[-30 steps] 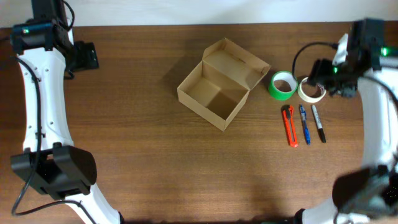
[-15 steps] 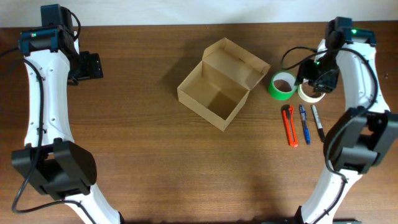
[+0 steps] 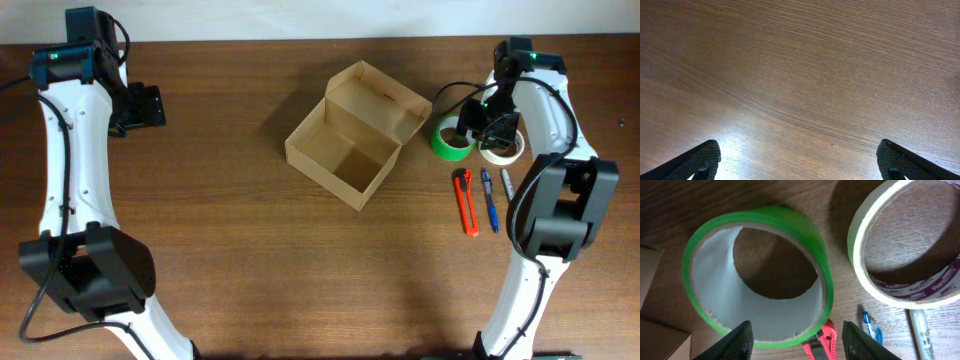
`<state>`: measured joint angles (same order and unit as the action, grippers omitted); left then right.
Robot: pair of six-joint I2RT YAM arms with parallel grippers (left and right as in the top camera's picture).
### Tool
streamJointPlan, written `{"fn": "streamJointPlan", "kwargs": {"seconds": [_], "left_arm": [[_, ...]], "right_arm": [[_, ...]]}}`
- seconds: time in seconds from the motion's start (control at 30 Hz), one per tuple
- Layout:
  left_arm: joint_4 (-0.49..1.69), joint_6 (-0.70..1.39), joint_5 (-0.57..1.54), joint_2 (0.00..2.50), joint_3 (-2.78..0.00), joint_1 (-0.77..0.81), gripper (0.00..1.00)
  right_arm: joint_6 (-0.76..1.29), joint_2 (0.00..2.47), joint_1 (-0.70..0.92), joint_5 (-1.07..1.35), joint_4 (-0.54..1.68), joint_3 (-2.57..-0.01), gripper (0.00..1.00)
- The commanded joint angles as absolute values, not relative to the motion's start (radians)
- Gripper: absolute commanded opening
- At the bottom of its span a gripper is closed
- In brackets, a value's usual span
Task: Pack container
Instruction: 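Grasp the green tape roll with the right gripper, then lower the green tape into the box and open the right gripper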
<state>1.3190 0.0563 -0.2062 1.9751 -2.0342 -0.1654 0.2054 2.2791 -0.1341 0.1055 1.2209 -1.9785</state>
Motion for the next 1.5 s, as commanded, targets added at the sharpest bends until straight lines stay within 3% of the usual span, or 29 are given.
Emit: {"fn": "streamJointPlan", "kwargs": {"seconds": [0.0, 0.17, 0.4, 0.47, 0.53, 0.6, 0.93, 1.23, 1.47], "left_arm": [[1.317, 0.051, -0.199, 1.986, -2.031, -0.173, 1.00], [1.317, 0.052, -0.199, 1.986, -2.031, -0.173, 1.00], [1.317, 0.052, -0.199, 1.986, -2.032, -0.173, 1.00], [1.317, 0.052, -0.199, 1.986, -2.031, -0.173, 1.00], [1.317, 0.052, -0.199, 1.986, -2.031, -0.173, 1.00], [1.317, 0.052, -0.199, 1.986, -2.032, -0.173, 1.00], [1.317, 0.052, -0.199, 1.986, -2.031, -0.173, 1.00], [1.317, 0.052, -0.199, 1.986, -2.031, -0.173, 1.00], [1.317, 0.052, -0.199, 1.986, -2.031, -0.173, 1.00]], "right_arm": [[0.219, 2.302, -0.131, 0.074, 1.207, -2.000, 0.59], [0.220, 2.308, -0.131, 0.070, 1.184, -2.000, 0.46], [0.231, 2.349, -0.131, 0.047, 1.184, -1.999, 0.50], [0.243, 2.359, -0.131, 0.043, 1.185, -1.999, 0.39], [0.245, 2.363, -0.131, 0.040, 1.185, -1.999, 0.15], [0.245, 2.363, -0.131, 0.041, 1.185, -2.000, 0.05], [0.192, 2.330, -0.132, 0.040, 1.311, -2.107, 0.04], [0.130, 2.240, -0.095, 0.044, 1.571, -2.582, 0.04], [0.045, 2.229, 0.072, 0.072, 1.660, -2.792, 0.04]]}}
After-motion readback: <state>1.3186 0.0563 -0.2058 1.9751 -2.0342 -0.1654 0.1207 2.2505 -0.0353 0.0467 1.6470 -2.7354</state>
